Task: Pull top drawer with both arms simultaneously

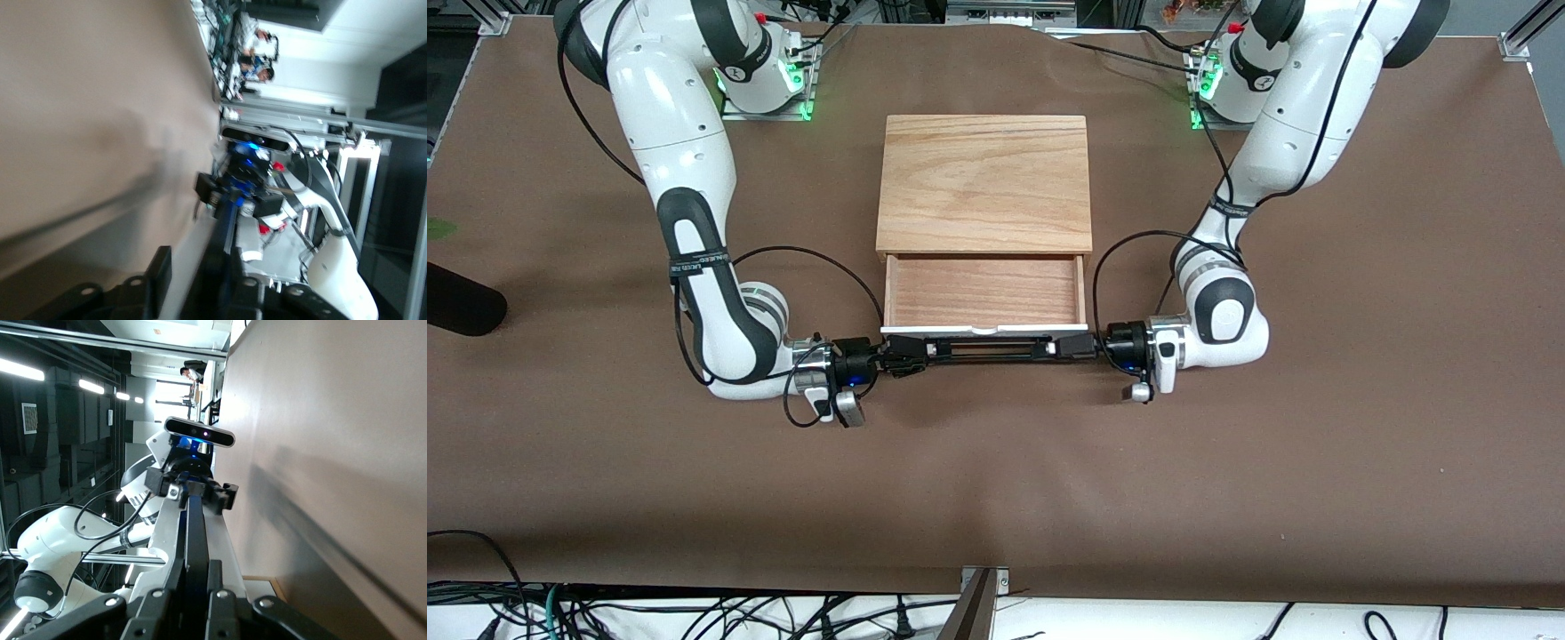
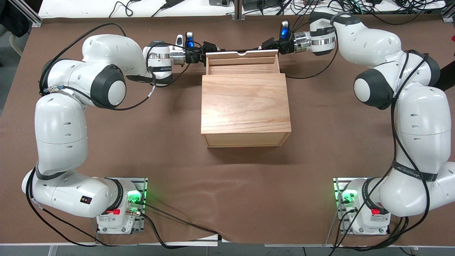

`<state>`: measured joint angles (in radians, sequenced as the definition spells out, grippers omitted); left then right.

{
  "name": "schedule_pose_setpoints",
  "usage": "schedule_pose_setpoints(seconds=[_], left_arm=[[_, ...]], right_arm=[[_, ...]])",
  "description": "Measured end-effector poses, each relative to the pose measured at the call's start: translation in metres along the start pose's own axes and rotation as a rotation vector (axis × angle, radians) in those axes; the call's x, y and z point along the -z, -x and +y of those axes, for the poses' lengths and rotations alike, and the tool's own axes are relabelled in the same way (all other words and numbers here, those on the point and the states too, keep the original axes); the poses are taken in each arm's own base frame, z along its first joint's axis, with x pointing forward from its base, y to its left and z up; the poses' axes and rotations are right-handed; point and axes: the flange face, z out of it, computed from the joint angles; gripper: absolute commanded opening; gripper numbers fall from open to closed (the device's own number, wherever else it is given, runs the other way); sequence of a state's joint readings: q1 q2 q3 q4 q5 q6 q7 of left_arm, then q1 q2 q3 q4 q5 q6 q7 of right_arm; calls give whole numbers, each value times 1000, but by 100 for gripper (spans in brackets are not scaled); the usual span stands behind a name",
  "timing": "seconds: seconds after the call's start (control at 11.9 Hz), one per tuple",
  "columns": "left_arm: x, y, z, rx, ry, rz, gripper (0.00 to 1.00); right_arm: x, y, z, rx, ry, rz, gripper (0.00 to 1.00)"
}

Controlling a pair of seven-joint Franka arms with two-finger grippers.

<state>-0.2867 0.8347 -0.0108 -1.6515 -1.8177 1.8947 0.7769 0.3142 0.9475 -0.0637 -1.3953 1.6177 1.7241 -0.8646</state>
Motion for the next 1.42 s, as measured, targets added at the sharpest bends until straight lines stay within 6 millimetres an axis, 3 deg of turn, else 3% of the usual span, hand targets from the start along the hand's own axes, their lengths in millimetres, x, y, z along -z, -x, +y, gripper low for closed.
schedule_pose_setpoints(seconds=[0.08, 0.25, 0.33, 0.5, 0.75, 1.09, 1.26, 1.42], left_arm=[[8, -4, -2, 8, -6, 15, 100], [11, -5, -3, 43, -10, 16, 100], [10, -4, -2, 52, -23, 2, 100], [18, -9, 5, 53, -69, -26, 100], [54, -22, 32, 36, -170, -53, 100], [105, -24, 121, -12, -420, -123, 100], [125, -11, 161, -84, -552, -155, 100], [148, 10, 187, -150, -689, -192, 100]], right_arm=[[4, -3, -1, -1, 5, 12, 25], [16, -14, -3, 6, 25, 58, 85], [28, -20, -5, 9, 36, 85, 100], [40, -26, -7, 11, 36, 104, 100], [39, -26, -8, 9, 35, 102, 100], [53, -39, -15, 51, 121, 110, 100], [71, -50, -26, 61, 228, 65, 100], [93, -63, -44, 61, 358, 16, 100]])
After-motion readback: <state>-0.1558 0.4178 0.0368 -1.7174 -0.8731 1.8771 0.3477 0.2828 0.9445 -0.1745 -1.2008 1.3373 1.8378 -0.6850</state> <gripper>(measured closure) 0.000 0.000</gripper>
